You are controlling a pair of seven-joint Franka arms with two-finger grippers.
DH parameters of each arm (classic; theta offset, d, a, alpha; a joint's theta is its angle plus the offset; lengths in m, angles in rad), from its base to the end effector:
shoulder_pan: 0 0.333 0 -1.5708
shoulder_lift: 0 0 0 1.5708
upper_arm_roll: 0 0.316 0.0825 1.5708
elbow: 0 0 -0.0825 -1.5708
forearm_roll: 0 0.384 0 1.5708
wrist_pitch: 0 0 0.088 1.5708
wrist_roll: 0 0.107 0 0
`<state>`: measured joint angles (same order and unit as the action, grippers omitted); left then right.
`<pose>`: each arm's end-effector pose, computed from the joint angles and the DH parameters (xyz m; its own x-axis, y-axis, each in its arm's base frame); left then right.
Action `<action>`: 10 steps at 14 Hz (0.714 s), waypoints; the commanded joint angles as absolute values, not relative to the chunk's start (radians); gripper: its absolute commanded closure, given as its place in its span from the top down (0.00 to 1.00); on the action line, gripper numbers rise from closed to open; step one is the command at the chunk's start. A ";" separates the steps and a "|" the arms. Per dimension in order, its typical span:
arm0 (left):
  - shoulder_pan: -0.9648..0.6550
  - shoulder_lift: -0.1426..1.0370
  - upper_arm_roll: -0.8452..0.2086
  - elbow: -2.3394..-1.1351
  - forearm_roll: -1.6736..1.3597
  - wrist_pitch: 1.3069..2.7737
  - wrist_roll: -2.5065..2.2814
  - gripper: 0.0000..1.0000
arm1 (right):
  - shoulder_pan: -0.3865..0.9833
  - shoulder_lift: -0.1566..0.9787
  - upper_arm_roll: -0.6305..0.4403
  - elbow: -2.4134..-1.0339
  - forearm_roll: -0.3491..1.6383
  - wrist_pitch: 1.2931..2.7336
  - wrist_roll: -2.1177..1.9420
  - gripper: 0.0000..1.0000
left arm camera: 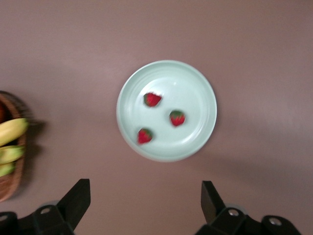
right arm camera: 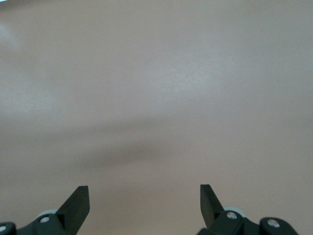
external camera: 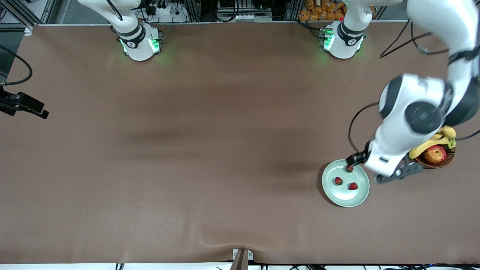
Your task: Collect all strawberries into plate
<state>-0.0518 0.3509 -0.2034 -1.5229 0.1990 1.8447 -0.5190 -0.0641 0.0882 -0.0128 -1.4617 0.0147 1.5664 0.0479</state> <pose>0.6481 -0.1354 0.4605 0.9758 0.2150 0.0392 0.2182 -0.9689 -0.1165 0.5804 -0.0428 0.6255 0.9921 -0.1243 0.0158 -0.1241 -0.9922 -0.0144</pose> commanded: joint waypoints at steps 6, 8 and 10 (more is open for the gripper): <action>-0.001 0.068 -0.146 -1.557 0.040 1.573 -0.123 1.00 | -0.064 0.089 -0.023 -1.450 0.017 1.551 0.046 1.00; -0.044 0.022 -0.134 -1.554 0.055 1.522 -0.112 1.00 | -0.066 0.089 -0.023 -1.450 0.018 1.546 0.046 1.00; -0.051 0.005 -0.126 -1.542 0.048 1.485 -0.074 1.00 | -0.064 0.089 -0.025 -1.450 0.018 1.546 0.046 1.00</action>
